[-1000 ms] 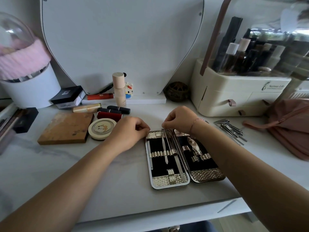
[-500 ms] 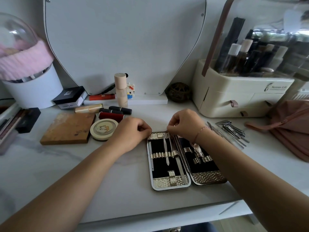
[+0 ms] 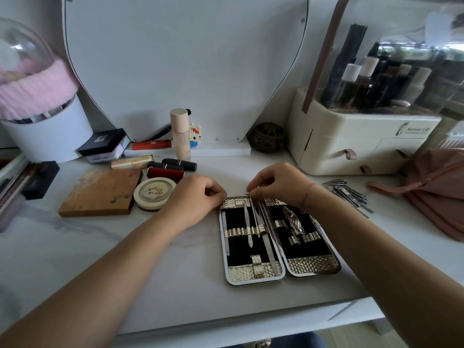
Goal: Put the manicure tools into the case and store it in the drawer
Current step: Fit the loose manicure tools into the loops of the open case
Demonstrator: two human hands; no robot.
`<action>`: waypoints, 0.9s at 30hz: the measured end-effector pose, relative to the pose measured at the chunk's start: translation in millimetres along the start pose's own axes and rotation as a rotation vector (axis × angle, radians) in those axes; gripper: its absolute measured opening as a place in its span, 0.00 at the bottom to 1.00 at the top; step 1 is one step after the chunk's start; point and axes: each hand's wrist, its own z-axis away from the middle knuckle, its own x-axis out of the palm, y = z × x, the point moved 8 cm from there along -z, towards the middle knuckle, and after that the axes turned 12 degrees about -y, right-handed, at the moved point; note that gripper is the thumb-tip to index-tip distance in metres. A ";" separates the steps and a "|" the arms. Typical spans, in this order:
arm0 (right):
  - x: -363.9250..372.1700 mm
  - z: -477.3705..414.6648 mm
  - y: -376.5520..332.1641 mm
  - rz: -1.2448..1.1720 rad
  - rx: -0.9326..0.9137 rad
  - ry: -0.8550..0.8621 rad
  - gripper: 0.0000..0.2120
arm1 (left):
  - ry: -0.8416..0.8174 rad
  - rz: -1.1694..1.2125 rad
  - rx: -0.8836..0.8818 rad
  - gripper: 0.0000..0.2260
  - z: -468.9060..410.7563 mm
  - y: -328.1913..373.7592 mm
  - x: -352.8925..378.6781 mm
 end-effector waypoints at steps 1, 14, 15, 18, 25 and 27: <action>0.3 1.0 -1.5 0.007 -0.014 -0.015 0.05 | 0.001 -0.002 0.001 0.03 -0.1 -0.1 0.0; 6.8 26.6 -14.0 0.394 -0.147 -0.087 0.13 | 0.004 -0.006 -0.007 0.03 -0.4 -0.8 -0.1; 8.7 29.9 -15.4 0.407 -0.155 -0.097 0.13 | 0.004 -0.005 -0.007 0.03 -0.8 -1.2 -0.1; 10.8 36.3 -15.2 0.428 -0.166 -0.102 0.14 | 0.004 -0.005 -0.003 0.03 -1.1 -1.2 0.4; 14.3 44.5 -17.1 0.415 -0.221 -0.072 0.18 | -0.006 -0.016 0.007 0.03 -0.4 -0.3 -0.4; 17.2 45.4 -13.9 0.417 -0.233 -0.083 0.19 | -0.007 -0.017 0.010 0.03 -0.4 0.1 -0.2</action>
